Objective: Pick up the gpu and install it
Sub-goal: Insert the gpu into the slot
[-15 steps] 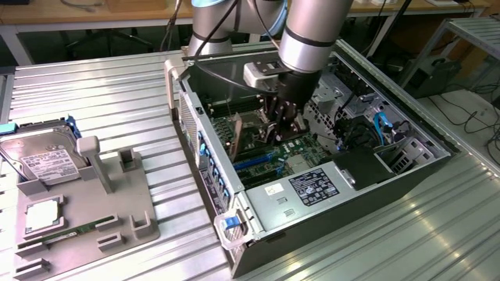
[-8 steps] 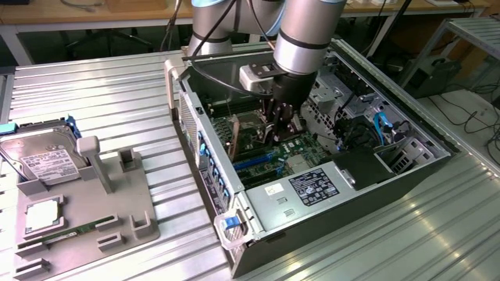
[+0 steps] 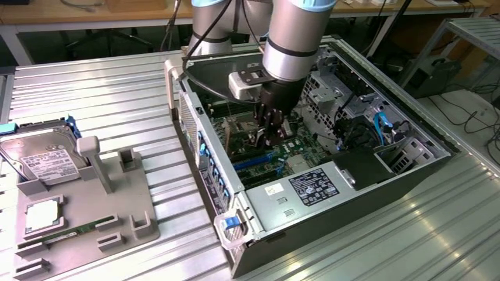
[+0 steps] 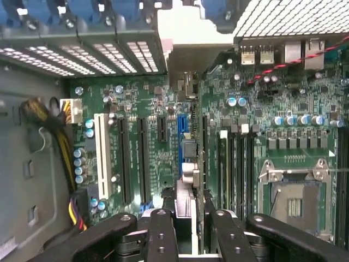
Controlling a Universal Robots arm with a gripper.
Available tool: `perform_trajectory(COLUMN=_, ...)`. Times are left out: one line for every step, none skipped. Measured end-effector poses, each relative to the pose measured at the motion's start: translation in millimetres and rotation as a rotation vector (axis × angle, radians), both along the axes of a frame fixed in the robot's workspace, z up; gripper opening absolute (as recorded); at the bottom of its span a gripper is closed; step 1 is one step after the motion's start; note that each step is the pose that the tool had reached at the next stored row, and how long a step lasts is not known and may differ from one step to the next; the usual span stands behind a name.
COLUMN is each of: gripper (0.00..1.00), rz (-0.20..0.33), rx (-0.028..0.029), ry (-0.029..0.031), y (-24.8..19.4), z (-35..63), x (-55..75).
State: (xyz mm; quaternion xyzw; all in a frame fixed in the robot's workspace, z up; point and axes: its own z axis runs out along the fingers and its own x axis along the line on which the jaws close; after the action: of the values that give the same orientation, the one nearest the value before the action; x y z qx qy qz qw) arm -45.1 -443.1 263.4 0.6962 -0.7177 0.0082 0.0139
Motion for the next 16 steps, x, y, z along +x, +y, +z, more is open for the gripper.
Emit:
perform_trajectory(gripper=0.29, rz=0.0, rx=0.0003, ry=0.0, y=-0.4, z=-1.2, x=-0.2)
perform_trajectory(gripper=0.29, rz=0.0, rx=0.0019, ry=-0.0014, y=-1.7, z=-3.9, x=-2.5)
perform_trajectory(gripper=0.29, rz=0.0, rx=0.0029, ry=-0.0043, y=-1.7, z=-5.5, x=-4.3)
perform_trajectory(gripper=0.29, rz=0.0, rx=0.0031, ry=-0.0055, y=-1.8, z=-6.2, x=-4.6)
perform_trajectory(gripper=0.29, rz=0.0, rx=0.0034, ry=-0.0059, y=-2.4, z=-7.0, x=-4.7)
perform_trajectory(gripper=0.29, rz=0.0, rx=0.0035, ry=-0.006, y=-3.2, z=-8.0, x=-4.8)
perform_trajectory(gripper=0.29, rz=0.0, rx=0.0036, ry=-0.0061, y=-4.1, z=-8.7, x=-4.8)
perform_trajectory(gripper=0.29, rz=0.0, rx=0.0037, ry=-0.0061, y=-5.2, z=-9.3, x=-4.9)
perform_trajectory(gripper=0.29, rz=0.0, rx=0.0037, ry=-0.0062, y=-5.6, z=-9.8, x=-5.3)
perform_trajectory(gripper=0.29, rz=0.0, rx=0.0038, ry=-0.0064, y=-5.7, z=-10.3, x=-6.0)
perform_trajectory(gripper=0.29, rz=0.0, rx=0.0036, ry=-0.0063, y=-5.7, z=-10.6, x=-6.8)
perform_trajectory(gripper=0.29, rz=0.0, rx=0.0036, ry=-0.0063, y=-5.8, z=-11.0, x=-7.1)
perform_trajectory(gripper=0.29, rz=0.0, rx=0.0035, ry=-0.0063, y=-6.4, z=-11.3, x=-7.1)
perform_trajectory(gripper=0.29, rz=0.0, rx=0.0035, ry=-0.0064, y=-7.5, z=-11.6, x=-7.3)
perform_trajectory(gripper=0.29, rz=0.0, rx=0.0038, ry=-0.0065, y=-7.7, z=-12.0, x=-7.8)
perform_trajectory(gripper=0.29, rz=0.0, rx=0.0036, ry=-0.0063, y=-8.0, z=-12.1, x=-8.4)
